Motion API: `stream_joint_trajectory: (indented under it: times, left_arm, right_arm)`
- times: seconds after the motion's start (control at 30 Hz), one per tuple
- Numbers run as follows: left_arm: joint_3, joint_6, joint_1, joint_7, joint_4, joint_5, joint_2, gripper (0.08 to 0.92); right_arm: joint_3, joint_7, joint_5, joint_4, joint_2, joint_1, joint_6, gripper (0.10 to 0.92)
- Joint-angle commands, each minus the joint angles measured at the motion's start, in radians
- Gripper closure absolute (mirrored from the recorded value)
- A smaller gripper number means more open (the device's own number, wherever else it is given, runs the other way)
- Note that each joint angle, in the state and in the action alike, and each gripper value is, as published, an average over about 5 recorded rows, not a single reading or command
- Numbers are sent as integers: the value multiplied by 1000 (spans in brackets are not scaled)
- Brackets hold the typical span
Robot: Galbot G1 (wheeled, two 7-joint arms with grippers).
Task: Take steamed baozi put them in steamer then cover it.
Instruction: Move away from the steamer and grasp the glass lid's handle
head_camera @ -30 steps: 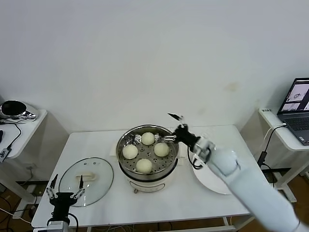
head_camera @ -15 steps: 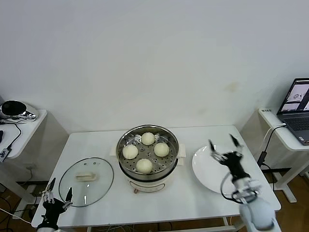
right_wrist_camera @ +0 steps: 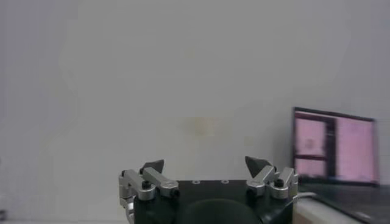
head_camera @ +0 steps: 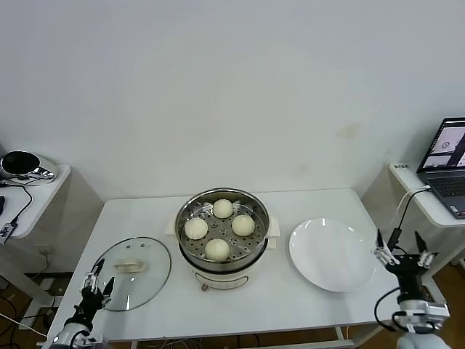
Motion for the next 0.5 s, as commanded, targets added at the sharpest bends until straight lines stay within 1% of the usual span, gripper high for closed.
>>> stream_joint_trajectory:
  times: [0.03, 0.5]
  left_arm:
    - [88, -4, -151, 12, 106, 86, 26, 177]
    - [137, 3, -267, 20, 175, 75, 42, 177]
  right_arm:
    - [95, 27, -10, 32, 34, -70, 39, 203]
    - [109, 23, -32, 37, 48, -108, 72, 203]
